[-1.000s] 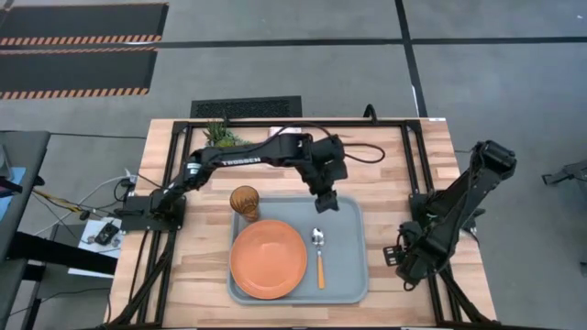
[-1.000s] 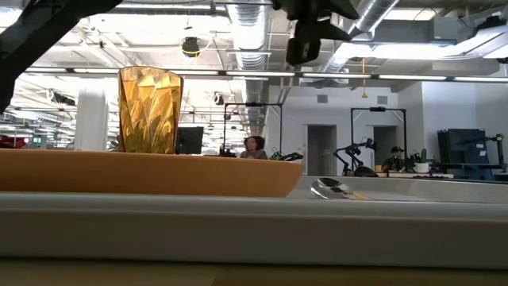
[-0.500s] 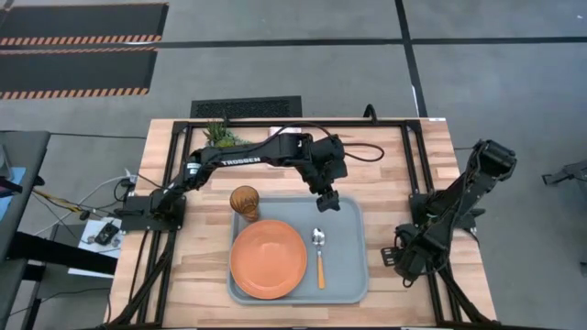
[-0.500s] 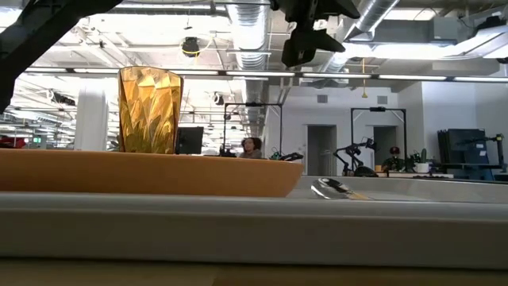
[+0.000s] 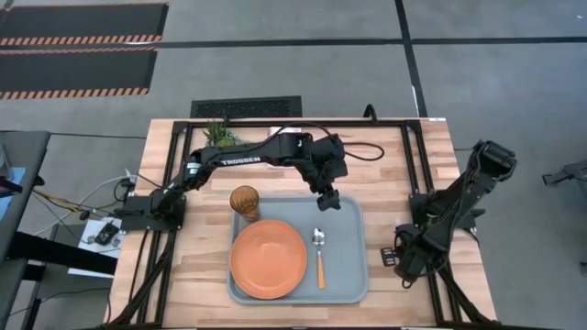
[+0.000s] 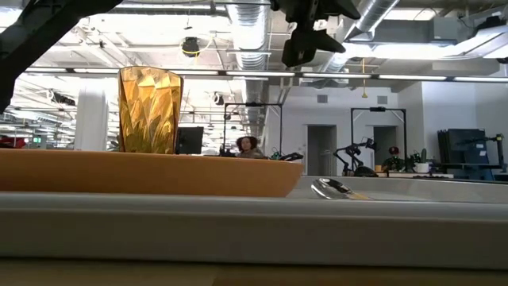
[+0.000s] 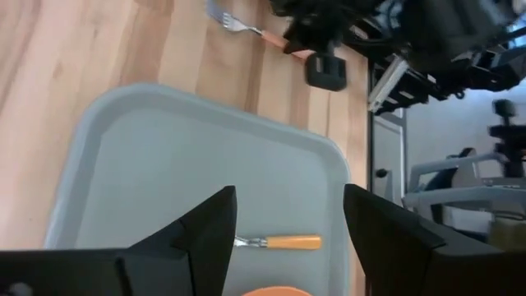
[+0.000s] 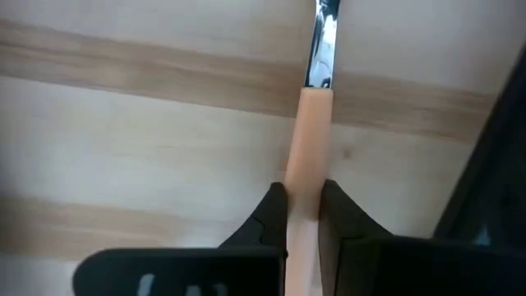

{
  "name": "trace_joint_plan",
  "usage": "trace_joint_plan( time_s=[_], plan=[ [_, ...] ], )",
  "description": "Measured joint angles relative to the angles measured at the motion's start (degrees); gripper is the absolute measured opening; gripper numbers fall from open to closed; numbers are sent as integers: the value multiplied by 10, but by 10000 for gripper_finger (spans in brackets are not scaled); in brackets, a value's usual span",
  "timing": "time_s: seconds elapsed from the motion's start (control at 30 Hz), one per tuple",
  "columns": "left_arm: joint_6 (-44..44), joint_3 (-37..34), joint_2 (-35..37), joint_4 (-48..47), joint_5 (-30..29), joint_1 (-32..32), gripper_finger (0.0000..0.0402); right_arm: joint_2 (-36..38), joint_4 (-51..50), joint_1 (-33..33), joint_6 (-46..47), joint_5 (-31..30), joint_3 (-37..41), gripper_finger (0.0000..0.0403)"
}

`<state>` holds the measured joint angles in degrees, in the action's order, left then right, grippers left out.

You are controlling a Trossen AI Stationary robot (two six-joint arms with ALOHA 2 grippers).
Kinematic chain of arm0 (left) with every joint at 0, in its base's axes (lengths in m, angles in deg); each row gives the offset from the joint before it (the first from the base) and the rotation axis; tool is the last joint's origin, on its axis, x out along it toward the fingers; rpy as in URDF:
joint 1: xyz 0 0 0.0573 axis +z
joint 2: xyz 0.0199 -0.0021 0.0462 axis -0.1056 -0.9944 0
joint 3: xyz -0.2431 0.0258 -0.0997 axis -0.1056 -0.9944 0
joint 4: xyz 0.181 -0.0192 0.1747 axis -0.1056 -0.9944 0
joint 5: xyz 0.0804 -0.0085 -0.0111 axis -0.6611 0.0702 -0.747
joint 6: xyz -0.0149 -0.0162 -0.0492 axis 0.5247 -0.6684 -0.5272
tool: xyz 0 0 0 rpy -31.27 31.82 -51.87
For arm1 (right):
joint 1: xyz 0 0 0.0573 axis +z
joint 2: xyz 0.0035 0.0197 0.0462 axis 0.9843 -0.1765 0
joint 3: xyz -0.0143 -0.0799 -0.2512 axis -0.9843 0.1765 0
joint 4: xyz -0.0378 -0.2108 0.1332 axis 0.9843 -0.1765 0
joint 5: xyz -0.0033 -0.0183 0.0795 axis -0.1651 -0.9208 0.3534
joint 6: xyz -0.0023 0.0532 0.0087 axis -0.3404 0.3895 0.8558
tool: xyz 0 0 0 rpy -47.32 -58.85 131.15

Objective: Pick and place plate/cup/fork/spoon on tray
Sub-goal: Put the orange fork on the gray tray to the right of the orange spoon

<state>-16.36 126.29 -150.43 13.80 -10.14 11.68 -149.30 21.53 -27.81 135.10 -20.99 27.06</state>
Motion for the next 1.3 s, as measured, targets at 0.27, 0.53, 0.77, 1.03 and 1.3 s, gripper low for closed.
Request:
trace_joint_plan(
  time_s=[0.27,0.53,0.77,1.03,1.3],
  plan=[
    [-48,-15,0,34,-16,16,210,1,-177,-14,-30,-134,-147,31],
    [-130,-43,-1,156,-15,20,210,2,-321,-66,-106,-259,-285,32],
    [-154,-60,-3,199,36,26,210,2,-300,-127,-267,-255,-313,34],
    [-132,-60,-4,186,6,19,210,2,-213,-171,-443,-236,-317,43],
    [-136,-60,-4,186,4,20,210,2,-192,-184,-478,-235,-318,50]
  ],
)
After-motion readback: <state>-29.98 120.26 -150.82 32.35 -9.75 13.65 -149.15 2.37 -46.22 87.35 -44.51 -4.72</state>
